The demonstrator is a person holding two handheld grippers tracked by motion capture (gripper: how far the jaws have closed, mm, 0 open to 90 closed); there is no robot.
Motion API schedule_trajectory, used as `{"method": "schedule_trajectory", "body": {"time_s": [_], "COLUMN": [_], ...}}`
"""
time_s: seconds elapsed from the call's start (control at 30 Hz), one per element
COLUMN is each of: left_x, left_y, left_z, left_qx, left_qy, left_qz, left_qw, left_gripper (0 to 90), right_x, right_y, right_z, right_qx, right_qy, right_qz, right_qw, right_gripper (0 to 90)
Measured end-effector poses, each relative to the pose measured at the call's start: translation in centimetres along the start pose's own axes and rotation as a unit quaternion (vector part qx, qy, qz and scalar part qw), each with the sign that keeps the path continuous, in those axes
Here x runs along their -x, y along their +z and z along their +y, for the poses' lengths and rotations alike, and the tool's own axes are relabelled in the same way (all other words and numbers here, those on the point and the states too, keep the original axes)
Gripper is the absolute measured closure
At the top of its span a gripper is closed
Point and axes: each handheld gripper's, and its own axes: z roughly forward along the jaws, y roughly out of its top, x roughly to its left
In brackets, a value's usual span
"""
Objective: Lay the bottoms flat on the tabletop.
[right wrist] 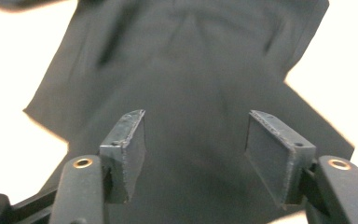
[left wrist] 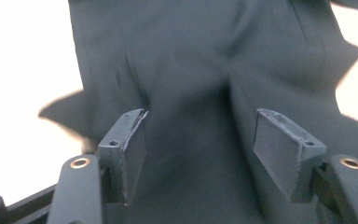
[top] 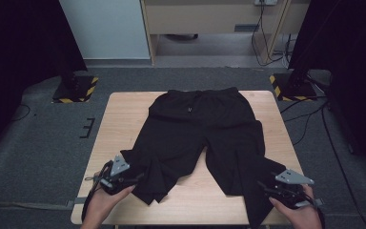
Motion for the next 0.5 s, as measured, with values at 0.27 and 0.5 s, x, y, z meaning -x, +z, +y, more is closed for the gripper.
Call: {"method": "schedule_trajectory", "body": {"time_s": [0.27, 0.5], "left_x": [0.1, 0.1], "left_y": [1.1, 1.1], "left_z": [-1.7, -2.2], "left_qx": [-0.028, -0.056], "left_qy": [-0.001, -0.005], "left_qz": [-0.011, -0.029], "left_qw": [0.9995, 0.998], "left_gripper": [40.4, 80.5], "right_x": [-0.3, 0.3], "right_y": [2.6, 2.0], "right_z": [-1.4, -1.6], "right_qx": [-0.037, -0.033], "right_qy": [-0.003, 0.0], "right_qz": [0.003, 0.024], "right_qw": [0.9993, 0.9991], "right_gripper": [41.3, 82.7]}}
